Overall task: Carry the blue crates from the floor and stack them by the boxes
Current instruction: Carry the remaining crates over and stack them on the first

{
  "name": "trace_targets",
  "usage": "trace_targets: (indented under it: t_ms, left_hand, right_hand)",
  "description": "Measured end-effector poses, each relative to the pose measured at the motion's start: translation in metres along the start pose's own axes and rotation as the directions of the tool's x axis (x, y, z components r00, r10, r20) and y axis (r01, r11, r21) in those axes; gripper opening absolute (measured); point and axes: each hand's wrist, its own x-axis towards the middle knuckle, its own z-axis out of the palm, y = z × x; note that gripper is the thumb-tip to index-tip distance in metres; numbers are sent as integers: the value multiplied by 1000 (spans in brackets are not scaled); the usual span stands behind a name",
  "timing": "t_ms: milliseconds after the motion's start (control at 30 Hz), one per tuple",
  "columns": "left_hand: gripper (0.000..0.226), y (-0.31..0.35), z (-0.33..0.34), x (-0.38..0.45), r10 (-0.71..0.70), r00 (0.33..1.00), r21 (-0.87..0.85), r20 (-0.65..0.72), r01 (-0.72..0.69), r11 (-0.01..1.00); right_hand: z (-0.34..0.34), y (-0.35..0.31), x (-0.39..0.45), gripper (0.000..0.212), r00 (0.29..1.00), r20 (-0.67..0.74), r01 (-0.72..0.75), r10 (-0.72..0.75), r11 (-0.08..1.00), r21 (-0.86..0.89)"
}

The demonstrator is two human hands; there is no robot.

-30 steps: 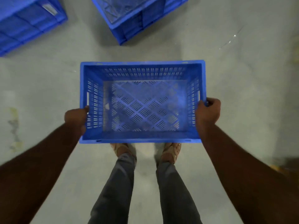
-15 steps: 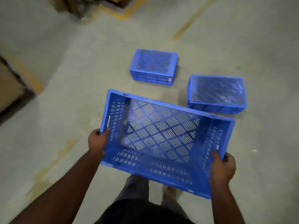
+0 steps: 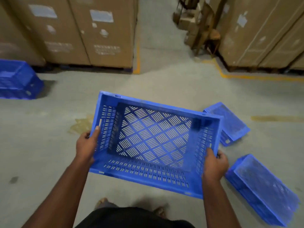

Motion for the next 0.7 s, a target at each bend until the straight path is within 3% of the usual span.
trace_targets:
  t_ms: [100, 367, 533, 700]
  left_hand:
    - [72, -2, -82, 17, -24, 995, -70, -97, 17, 997]
    - [66, -23, -323, 72, -142, 926, -188, -350, 79, 979]
    - [62, -15, -445, 101, -207, 881, -282, -425, 88, 955]
    - [72, -19, -531, 154, -281, 859, -371, -428, 117, 921]
  right_hand:
    - [47, -25, -53, 46, 995, 80, 63, -65, 998, 32]
    - [207, -70, -270, 29, 936, 321, 135, -141, 990, 40]
    - [292, -94, -377, 35, 877, 446, 170, -176, 984, 54]
    - [369, -134, -461, 28, 836, 513, 191, -197, 979, 65]
